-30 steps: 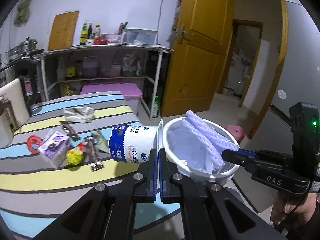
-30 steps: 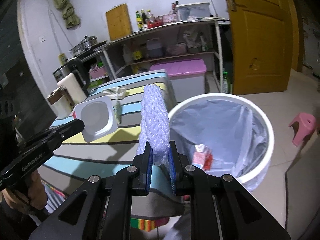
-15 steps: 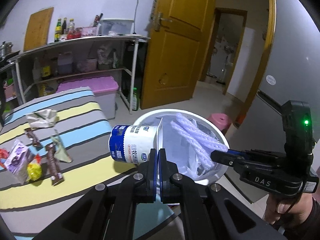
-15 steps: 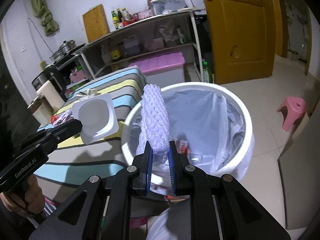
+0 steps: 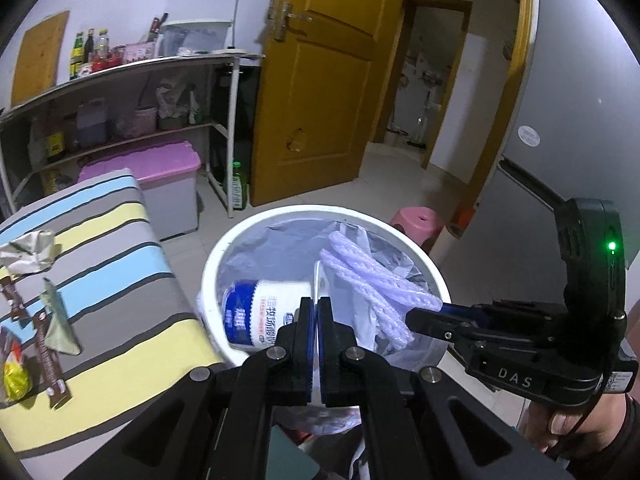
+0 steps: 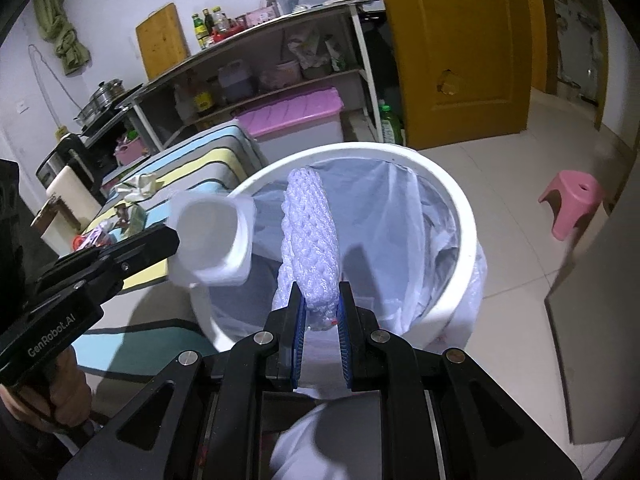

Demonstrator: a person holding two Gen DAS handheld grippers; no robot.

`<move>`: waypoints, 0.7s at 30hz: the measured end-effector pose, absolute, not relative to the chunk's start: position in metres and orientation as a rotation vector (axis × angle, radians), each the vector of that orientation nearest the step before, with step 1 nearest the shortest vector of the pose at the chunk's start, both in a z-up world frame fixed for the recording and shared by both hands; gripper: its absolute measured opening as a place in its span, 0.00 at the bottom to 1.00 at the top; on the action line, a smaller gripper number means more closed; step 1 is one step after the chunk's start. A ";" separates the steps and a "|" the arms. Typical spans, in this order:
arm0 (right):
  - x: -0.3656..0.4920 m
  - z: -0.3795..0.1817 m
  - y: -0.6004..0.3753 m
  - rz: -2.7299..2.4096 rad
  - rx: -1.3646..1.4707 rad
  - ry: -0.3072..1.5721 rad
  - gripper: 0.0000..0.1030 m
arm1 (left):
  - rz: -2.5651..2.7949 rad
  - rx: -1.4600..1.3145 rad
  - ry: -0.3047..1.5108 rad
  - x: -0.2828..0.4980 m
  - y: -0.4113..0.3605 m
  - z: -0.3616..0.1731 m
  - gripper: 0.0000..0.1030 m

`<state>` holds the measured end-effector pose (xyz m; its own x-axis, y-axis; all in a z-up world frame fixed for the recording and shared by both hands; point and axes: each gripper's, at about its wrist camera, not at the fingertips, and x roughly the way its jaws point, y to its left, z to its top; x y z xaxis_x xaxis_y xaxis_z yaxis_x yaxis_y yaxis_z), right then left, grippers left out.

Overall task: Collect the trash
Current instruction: 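Carry the foam net and yogurt tub over the bin and open both tools, then move both open tools back over the table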

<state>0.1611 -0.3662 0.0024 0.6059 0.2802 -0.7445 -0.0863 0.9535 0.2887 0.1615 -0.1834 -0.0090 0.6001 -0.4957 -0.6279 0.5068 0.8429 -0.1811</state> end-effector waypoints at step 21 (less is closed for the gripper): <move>0.166 -0.004 -0.365 0.199 0.220 0.945 0.41 | -0.557 -0.017 0.742 0.162 -0.170 -0.013 0.02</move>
